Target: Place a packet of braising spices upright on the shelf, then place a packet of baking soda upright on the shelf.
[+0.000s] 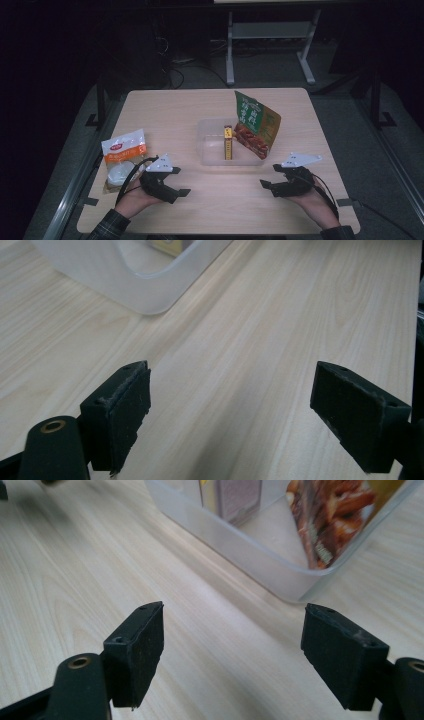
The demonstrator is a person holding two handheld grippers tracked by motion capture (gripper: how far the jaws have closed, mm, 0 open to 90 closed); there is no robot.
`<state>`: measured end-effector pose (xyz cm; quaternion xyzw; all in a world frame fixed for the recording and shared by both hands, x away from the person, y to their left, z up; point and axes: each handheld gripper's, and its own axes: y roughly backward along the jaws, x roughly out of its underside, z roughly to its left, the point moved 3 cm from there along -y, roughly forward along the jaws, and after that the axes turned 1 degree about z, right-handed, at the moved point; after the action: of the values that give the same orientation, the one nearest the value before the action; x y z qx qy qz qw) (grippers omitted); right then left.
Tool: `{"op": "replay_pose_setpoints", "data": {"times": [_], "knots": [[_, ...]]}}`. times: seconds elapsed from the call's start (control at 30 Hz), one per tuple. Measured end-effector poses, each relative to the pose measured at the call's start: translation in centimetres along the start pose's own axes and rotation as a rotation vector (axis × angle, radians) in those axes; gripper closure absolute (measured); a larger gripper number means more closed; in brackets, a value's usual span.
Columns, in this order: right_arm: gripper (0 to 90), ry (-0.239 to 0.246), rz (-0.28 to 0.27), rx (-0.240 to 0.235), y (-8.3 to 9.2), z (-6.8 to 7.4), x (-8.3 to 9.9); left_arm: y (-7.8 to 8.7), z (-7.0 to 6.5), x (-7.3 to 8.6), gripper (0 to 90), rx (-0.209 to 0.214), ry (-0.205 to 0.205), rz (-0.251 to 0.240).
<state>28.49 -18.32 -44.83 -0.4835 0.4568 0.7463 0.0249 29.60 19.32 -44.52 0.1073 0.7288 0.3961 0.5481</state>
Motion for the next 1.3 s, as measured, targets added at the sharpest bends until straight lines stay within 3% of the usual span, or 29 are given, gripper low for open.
{"op": "replay_pose_setpoints", "data": {"times": [0.17,0.53,0.6,0.63,0.73,0.83,0.93,0.97,1.03,1.13,1.2,1.3], "knots": [[21.9,0.021,0.025,0.01,-0.5,0.8,0.6,0.4,0.6,0.2,15.8,-0.02,0.014,-0.004],[19.6,0.045,0.013,0.009,-0.8,0.7,1.1,2.4,2.9,1.2,16.5,-0.108,0.073,-0.029],[19.2,0.047,0.02,-0.002,-1.0,0.8,1.1,3.3,4.2,1.7,16.5,-0.173,0.116,-0.028],[19.2,0.047,0.02,-0.002,-1.0,0.8,1.1,3.3,4.2,1.7,16.5,-0.173,0.116,-0.028],[19.0,0.058,0.029,-0.006,-1.3,0.9,1.1,4.3,5.7,2.2,16.5,-0.238,0.163,-0.037],[18.5,0.064,0.038,-0.002,-1.5,1.0,1.1,6.3,7.9,3.3,16.5,-0.337,0.237,-0.065],[18.5,0.07,0.041,0.0,-1.6,1.0,1.1,6.9,8.5,3.8,16.5,-0.365,0.251,-0.065],[18.5,0.074,0.046,0.006,-1.6,0.9,1.2,7.4,9.1,4.3,16.5,-0.394,0.277,-0.067],[18.6,0.077,0.049,0.009,-1.6,0.9,1.2,7.8,9.5,4.7,16.5,-0.408,0.292,-0.068],[18.7,0.082,0.052,0.011,-1.7,1.0,1.1,9.5,10.8,6.0,16.5,-0.482,0.341,-0.061],[18.6,0.083,0.052,0.011,-1.7,1.0,1.1,9.9,11.1,6.3,16.5,-0.501,0.354,-0.059],[18.6,0.084,0.052,0.01,-1.7,0.9,1.1,11.2,12.1,7.5,16.5,-0.548,0.412,-0.063]]}}
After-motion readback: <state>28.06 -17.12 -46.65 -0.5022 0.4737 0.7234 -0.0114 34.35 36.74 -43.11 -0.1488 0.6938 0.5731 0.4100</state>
